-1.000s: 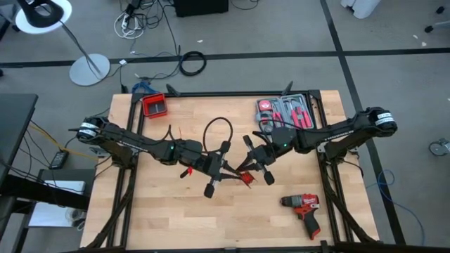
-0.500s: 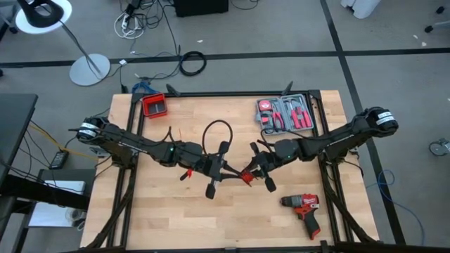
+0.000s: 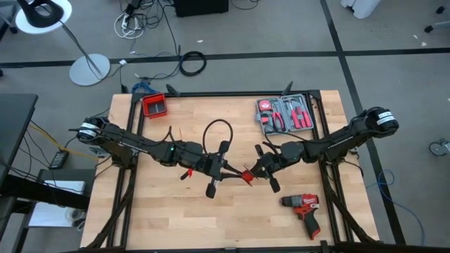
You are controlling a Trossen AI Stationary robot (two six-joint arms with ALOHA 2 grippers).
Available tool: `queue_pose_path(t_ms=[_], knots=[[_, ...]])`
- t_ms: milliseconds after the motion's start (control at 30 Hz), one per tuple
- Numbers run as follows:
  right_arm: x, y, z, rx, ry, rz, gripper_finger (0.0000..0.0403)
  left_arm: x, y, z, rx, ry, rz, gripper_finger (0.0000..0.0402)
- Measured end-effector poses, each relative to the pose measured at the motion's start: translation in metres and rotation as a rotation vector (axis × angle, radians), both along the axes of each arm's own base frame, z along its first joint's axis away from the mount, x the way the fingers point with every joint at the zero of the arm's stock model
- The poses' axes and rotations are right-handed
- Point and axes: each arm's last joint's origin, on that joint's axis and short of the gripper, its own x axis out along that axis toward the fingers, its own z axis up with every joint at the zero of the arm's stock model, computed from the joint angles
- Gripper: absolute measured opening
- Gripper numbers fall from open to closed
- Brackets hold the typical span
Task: Coil cords
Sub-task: Coil the red wire onto the black spool
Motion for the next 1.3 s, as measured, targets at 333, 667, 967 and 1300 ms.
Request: queue_pose_path(t_ms=[333,667,967,1300], knots=[[-0.006,-0.001,-0.008,0.031,-0.013,-0.004,0.0012,0.000,0.000,0.000,0.000,-0.006,0.012,0.0010],[-0.006,0.002,-0.004,0.034,-0.019,0.054,0.0003,-0.001,0.003,-0.005,-0.018,0.069,0.095,0.0010],[-0.016,0.019,0.015,0.032,0.088,0.130,0.0001,-0.003,0.013,-0.022,-0.120,0.263,0.252,0.0010],[-0.021,0.006,0.063,-0.141,0.141,0.071,0.0003,-0.005,0.017,-0.029,-0.397,0.403,0.246,0.0010]])
